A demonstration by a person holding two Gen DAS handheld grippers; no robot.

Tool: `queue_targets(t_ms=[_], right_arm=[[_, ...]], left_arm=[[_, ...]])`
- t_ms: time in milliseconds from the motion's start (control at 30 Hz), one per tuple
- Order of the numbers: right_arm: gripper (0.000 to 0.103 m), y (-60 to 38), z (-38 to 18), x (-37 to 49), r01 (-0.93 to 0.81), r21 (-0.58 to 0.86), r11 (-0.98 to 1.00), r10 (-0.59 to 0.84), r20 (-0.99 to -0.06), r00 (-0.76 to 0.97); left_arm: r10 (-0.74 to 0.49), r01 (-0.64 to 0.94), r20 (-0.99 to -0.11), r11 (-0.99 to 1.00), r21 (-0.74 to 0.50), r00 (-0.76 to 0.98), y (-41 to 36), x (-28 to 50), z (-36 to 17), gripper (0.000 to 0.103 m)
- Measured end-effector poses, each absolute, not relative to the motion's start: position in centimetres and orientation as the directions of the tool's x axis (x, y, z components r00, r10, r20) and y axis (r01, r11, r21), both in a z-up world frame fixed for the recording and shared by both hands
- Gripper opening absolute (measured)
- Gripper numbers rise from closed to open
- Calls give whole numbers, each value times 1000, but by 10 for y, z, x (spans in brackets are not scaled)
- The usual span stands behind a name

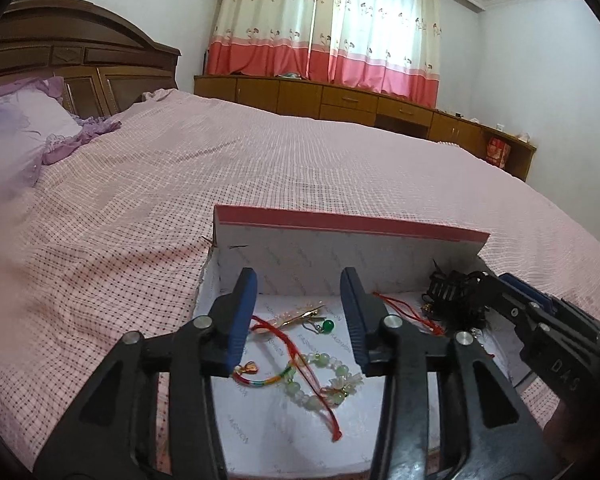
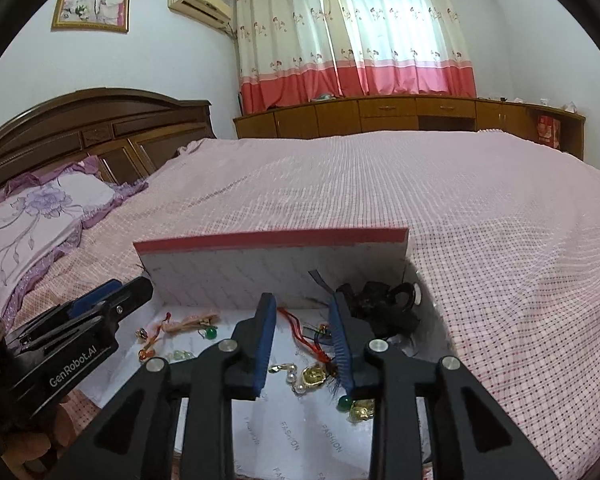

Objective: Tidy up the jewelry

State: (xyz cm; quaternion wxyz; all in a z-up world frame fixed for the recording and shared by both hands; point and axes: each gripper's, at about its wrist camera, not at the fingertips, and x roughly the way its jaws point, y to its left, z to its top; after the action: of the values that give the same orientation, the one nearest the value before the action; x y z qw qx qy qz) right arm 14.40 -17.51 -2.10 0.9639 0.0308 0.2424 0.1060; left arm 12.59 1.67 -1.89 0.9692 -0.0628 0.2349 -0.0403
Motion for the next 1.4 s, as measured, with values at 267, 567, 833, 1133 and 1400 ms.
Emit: queue_targets(t_ms=[267, 567, 833, 1133, 1400], right_arm=[[41, -181, 2, 118, -208, 127, 970, 243, -436, 867], [60, -185, 21, 70, -213, 132, 968, 249, -425, 870], [74, -190, 25, 32, -194, 133, 972, 233, -432, 871], [75, -193, 19, 2, -188, 129, 974, 226, -445, 866], [75, -195, 12, -9, -178, 132, 975, 219, -462, 859]], left_arm=[[-120, 57, -460, 987, -148, 880, 19, 101, -1, 45], [-122, 61, -475, 988, -142, 872, 18, 61, 17, 58], [-120, 54, -477, 987, -150, 870, 12, 29, 23, 66], [-107, 35, -501, 988, -152, 859, 9, 9, 17, 68], [-82, 11, -536, 991, -135, 840, 5, 4, 9, 68]])
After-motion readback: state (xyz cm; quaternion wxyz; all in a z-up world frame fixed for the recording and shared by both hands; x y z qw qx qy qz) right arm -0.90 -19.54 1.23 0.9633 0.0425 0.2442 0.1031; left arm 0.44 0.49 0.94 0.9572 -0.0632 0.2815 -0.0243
